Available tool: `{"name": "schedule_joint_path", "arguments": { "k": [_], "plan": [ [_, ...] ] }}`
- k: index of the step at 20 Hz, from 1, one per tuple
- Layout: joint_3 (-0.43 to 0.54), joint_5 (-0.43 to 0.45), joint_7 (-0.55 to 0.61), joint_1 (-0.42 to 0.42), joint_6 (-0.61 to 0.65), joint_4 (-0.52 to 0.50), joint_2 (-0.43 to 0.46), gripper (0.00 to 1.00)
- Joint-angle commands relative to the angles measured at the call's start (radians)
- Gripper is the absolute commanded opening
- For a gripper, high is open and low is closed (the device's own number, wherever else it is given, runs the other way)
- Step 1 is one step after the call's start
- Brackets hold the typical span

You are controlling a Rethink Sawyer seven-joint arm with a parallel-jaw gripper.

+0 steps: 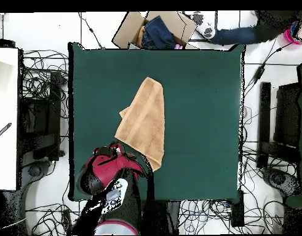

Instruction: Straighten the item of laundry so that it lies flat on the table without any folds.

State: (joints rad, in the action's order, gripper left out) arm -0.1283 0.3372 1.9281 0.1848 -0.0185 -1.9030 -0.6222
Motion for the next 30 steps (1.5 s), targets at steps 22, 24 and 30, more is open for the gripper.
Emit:
{"name": "schedule_joint_path", "arguments": {
  "k": [22,24,30],
  "plan": [
    [-0.06,-0.107,0.151,0.161,0.059,0.059,0.069,1.0],
    [-0.168,-0.115,0.147,0.265,0.044,0.125,0.134,1.0],
    [-0.379,-0.218,0.185,0.448,-0.051,0.229,0.351,1.0]
  ]
}}
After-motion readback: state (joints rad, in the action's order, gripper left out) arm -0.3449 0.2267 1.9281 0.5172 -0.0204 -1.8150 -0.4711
